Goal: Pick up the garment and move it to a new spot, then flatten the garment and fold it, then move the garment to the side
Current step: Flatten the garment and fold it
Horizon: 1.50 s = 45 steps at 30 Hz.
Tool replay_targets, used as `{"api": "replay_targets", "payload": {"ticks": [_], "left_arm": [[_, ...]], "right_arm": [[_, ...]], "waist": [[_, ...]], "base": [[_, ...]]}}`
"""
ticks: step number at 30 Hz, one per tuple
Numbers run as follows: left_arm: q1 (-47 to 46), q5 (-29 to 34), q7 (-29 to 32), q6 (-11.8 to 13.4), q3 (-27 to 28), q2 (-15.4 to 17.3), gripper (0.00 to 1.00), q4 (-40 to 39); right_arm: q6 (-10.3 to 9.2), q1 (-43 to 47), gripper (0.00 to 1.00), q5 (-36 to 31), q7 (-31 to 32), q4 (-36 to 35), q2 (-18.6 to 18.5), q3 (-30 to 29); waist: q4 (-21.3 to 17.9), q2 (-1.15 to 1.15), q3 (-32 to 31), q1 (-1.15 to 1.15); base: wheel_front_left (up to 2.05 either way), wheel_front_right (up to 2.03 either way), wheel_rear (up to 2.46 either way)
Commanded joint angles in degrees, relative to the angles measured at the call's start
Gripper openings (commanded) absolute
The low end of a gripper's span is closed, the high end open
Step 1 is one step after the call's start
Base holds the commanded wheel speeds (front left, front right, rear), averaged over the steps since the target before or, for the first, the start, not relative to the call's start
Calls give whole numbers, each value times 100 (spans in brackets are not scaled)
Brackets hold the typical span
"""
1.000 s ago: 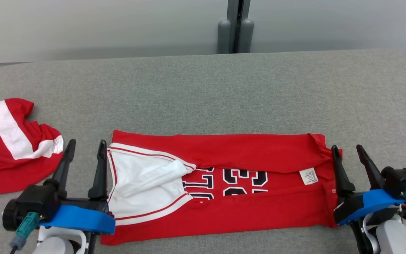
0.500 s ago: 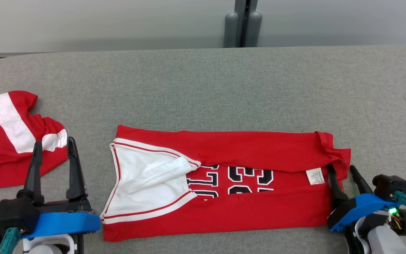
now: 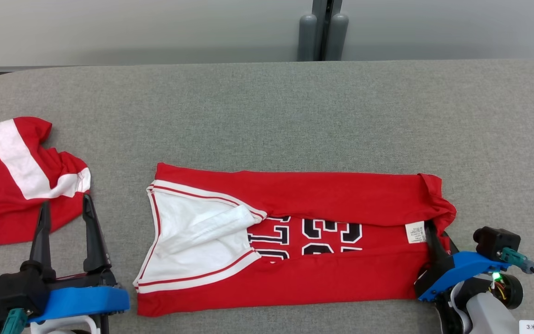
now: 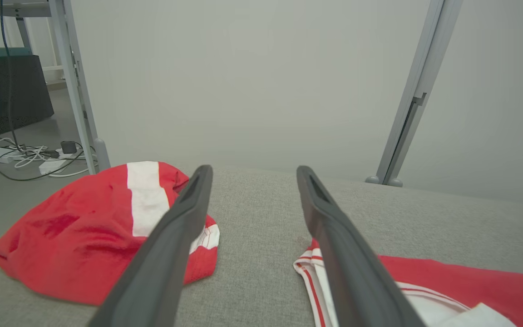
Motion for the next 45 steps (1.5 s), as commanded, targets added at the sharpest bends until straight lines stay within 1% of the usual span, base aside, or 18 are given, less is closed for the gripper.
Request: {"api": "replay_targets", "payload": {"ticks": [1,5,15,19,23,29,38,42,45], "left_arm": [[-74,83,-23,-65,87,-57,100,31],[-67,229,-23,-194,215,-172,100,58],[43,439,-23,-347,358,-291,100,116],[100,471,-23,-394,414,-310,100,144],[125,498,-23,-409,467,-320,100,152],[151,518,-23,-433,491,-327,100,147],[137,435,-23,-369,448,-331,100,114],[72,412,-23,-352,369,-330,100,125],[26,379,-23,-338,317,-330,100,127]], "right_arm": [[2,5,0,100,-17,82,-8,64],[0,-87,0,246,-119,62,-186,94],[0,-37,0,312,-192,-64,-1016,-294],[1,26,0,247,-199,-240,-1149,-372],[1,88,0,187,-198,-480,-1075,-332],[2,205,0,80,-200,-1139,-861,-90],[2,291,0,-252,41,-2129,-467,584],[2,233,0,-337,190,-2393,-292,906],[2,144,0,-350,268,-2466,-148,1184]], "waist": [[-18,0,-7,0],[-69,0,-36,0],[-174,0,-234,0],[-200,0,-318,0],[-217,0,-366,0],[-214,0,-415,0],[-138,0,-363,0],[-55,0,-308,0],[14,0,-268,0]], "base": [[0,0,0],[0,0,0],[0,0,0],[0,0,0],[0,0,0],[0,0,0],[0,0,0],[0,0,0],[0,0,0]]}}
